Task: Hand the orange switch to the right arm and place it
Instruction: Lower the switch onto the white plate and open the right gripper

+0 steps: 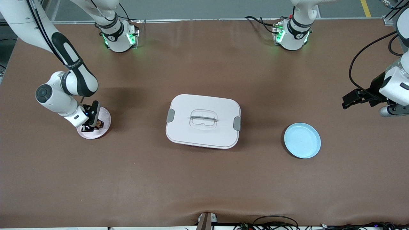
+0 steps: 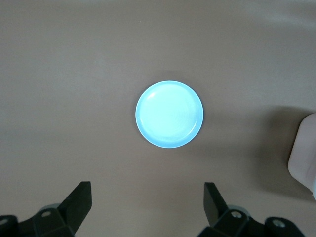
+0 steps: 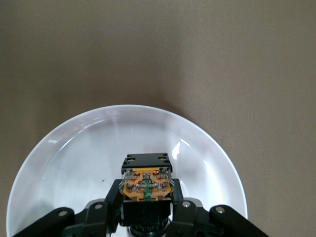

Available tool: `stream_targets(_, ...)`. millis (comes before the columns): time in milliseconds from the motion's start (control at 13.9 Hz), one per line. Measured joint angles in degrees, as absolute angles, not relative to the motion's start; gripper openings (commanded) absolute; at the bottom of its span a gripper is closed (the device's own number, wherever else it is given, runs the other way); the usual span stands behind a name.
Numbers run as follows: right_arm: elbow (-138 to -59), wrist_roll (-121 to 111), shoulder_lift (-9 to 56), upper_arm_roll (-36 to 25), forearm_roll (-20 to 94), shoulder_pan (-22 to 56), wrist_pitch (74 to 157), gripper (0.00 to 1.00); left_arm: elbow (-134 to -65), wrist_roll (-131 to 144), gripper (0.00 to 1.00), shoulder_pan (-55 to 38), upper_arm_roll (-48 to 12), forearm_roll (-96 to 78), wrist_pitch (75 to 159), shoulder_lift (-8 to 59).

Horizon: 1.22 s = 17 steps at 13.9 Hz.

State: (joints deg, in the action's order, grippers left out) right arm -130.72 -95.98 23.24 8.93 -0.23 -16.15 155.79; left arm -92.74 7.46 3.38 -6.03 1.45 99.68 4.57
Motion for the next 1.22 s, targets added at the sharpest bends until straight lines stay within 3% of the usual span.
stream_targets(144, -130.59, -95.98, 23.49, 8.91, -0.23, -16.16, 155.79, 0.0, -92.73, 7.46, 1.0, -0.58, -2.1, 1.42, 99.68, 4.56)
stream_targets(216, -130.53, -95.98, 23.56, 8.9, -0.23, -16.16, 155.78, 0.05, -92.72, 7.46, 1.0, -1.14, -1.56, 1.42, 99.68, 4.56)
stream_targets(288, -130.46, -95.98, 23.66, 8.87, -0.23, -16.17, 155.78, 0.76, -92.72, 7.46, 1.0, -1.36, -1.32, 1.42, 99.68, 4.56)
stream_targets(360, -130.31, -95.98, 23.79, 8.81, -0.23, -16.21, 155.77, 1.0, -92.72, 7.46, 1.0, -1.47, -1.24, 1.42, 99.68, 4.55)
stream_targets(864, -128.91, -95.96, 24.65, 8.72, -0.23, -17.14, 155.12, 1.0, -92.65, 7.46, 1.0, -1.5, -1.08, 1.37, 99.11, 3.95)
stream_targets(1224, -121.86, -93.08, 24.57, 8.9, -0.23, -17.14, 139.59, 1.0, -91.29, 7.46, 1.0, -1.84, -1.2, 1.22, 97.12, 2.18)
